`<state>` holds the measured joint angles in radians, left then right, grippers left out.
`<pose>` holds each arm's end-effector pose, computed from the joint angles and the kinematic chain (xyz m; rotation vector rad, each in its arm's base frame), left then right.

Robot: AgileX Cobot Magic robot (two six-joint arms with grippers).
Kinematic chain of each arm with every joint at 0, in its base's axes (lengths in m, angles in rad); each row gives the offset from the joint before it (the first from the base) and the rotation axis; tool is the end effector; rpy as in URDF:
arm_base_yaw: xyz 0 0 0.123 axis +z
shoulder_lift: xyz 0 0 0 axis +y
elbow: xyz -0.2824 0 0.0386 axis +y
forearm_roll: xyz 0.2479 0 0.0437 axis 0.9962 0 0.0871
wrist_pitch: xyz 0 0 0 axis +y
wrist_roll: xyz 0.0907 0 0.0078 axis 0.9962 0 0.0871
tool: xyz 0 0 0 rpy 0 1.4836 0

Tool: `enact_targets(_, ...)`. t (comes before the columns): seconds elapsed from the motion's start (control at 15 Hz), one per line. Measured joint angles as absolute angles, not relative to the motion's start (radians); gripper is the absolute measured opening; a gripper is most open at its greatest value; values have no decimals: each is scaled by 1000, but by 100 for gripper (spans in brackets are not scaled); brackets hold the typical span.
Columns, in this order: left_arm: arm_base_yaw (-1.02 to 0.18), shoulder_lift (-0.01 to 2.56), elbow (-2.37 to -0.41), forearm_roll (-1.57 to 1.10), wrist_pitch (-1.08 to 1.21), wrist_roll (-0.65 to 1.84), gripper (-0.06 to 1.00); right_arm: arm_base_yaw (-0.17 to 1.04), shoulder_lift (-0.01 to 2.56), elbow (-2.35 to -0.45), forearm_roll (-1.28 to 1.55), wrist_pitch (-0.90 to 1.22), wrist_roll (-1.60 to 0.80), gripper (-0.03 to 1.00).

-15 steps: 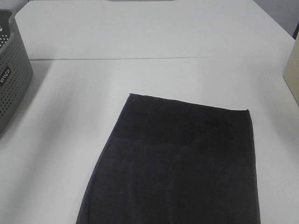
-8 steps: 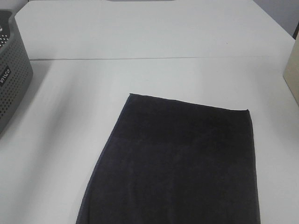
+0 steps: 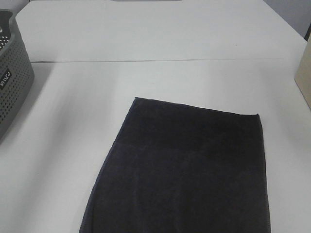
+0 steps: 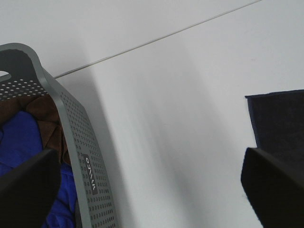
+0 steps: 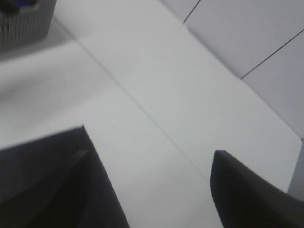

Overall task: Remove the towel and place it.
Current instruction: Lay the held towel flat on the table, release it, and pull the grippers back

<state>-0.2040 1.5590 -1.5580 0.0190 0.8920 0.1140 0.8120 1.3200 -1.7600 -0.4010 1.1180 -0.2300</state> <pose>0.3393 -0.0688 0.3835 0.3833 2.3454 -0.0198 0.1919 0.1560 0.5061 -1.0258 1.8234 -0.1411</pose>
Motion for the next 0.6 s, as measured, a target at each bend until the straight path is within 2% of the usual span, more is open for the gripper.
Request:
enact_targets(0.2, -204, 1559, -1558, 19, 924, 117, 98, 723, 1438, -1824, -395, 1205, -280, 68)
enact_targets(0.4, -204, 1559, -1558, 18, 936, 117, 98, 489, 1495, -1824, -242, 1217, -267, 68)
enact_targets(0.47, -204, 1561, -1558, 9, 937, 123, 98, 326, 1523, -1824, -79, 1217, -267, 68)
enact_targets(0.6, -203, 1575, -1558, -24, 938, 149, 98, 174, 1549, -1824, 86, 1216, -273, 68)
